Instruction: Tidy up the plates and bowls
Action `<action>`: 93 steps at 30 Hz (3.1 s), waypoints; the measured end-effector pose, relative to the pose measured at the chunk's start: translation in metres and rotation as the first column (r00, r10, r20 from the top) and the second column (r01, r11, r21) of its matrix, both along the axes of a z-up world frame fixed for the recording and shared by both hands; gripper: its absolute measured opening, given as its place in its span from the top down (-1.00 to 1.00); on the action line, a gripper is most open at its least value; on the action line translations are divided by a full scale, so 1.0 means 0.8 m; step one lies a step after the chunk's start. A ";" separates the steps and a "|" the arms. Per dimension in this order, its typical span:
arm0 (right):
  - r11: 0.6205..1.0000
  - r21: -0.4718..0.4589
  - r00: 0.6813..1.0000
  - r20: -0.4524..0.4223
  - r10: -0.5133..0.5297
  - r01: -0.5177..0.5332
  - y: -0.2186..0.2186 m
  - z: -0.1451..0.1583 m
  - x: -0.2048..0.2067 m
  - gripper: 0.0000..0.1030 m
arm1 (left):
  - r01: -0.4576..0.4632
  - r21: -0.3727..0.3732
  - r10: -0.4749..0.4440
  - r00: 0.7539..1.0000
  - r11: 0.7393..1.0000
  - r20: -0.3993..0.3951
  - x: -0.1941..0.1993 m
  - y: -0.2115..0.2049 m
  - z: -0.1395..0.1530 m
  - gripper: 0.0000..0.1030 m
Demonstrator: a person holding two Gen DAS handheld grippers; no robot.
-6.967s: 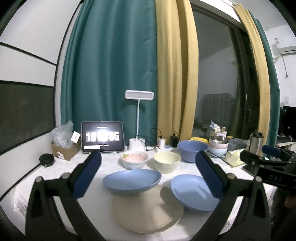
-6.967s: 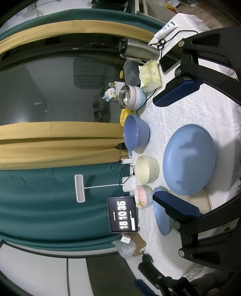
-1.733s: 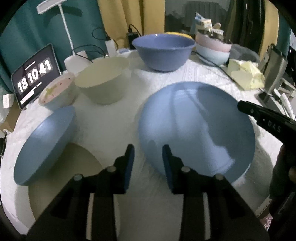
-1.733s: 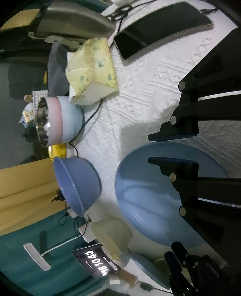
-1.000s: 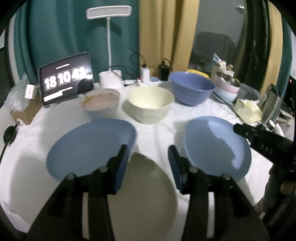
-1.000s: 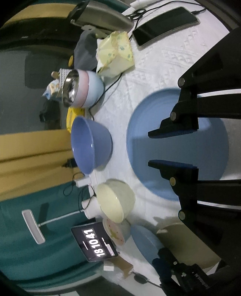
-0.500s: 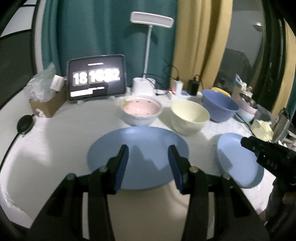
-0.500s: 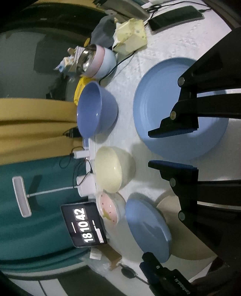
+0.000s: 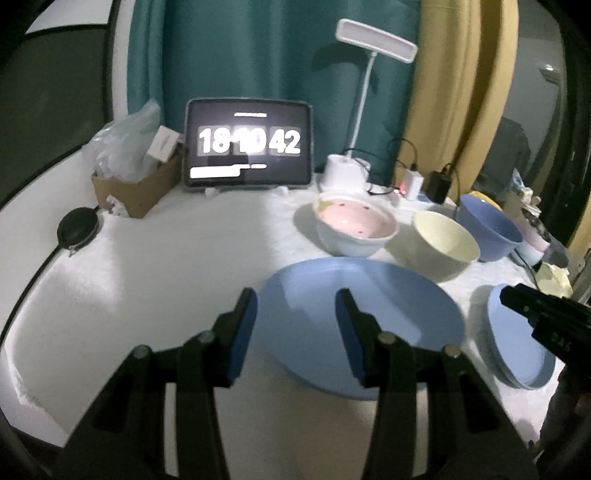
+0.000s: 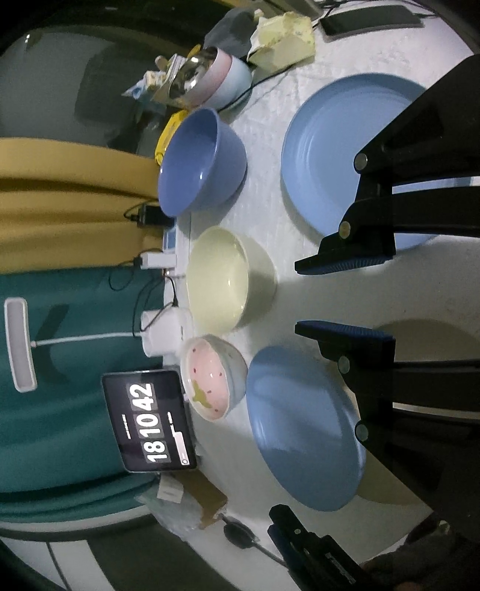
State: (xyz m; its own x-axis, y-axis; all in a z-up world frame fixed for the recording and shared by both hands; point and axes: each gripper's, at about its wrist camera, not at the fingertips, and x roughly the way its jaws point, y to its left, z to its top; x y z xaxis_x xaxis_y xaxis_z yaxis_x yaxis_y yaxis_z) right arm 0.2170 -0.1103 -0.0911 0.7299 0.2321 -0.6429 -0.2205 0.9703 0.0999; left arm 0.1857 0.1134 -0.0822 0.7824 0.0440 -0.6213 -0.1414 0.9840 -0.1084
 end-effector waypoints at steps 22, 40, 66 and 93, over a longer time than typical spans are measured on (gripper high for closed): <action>0.997 -0.006 0.993 -0.092 0.078 -0.079 0.074 -0.030 0.048 0.46 | -0.044 -0.051 0.039 0.995 0.998 -0.093 0.041 0.055 -0.045 0.11; 0.997 -0.003 0.986 -0.146 0.079 -0.080 0.084 -0.053 0.072 0.45 | -0.028 -0.145 -0.009 0.969 0.989 -0.248 0.075 0.057 -0.081 0.11; 0.996 -0.006 0.993 -0.081 0.084 -0.084 0.065 -0.033 0.027 0.63 | 0.052 -0.092 -0.069 0.980 0.994 -0.189 0.035 0.019 -0.043 0.39; 0.995 0.096 0.999 -0.032 0.008 -0.005 -0.033 -0.021 -0.029 0.63 | 0.147 -0.017 -0.148 0.977 0.989 -0.155 -0.010 -0.075 -0.003 0.39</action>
State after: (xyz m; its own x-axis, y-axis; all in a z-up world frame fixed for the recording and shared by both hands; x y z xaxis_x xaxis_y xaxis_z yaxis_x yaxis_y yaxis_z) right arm 0.1939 -0.1366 -0.1080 0.7072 0.2987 -0.6408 -0.2220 0.9543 0.1999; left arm 0.1781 0.0531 -0.0842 0.6736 -0.0681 -0.7359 -0.0106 0.9947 -0.1018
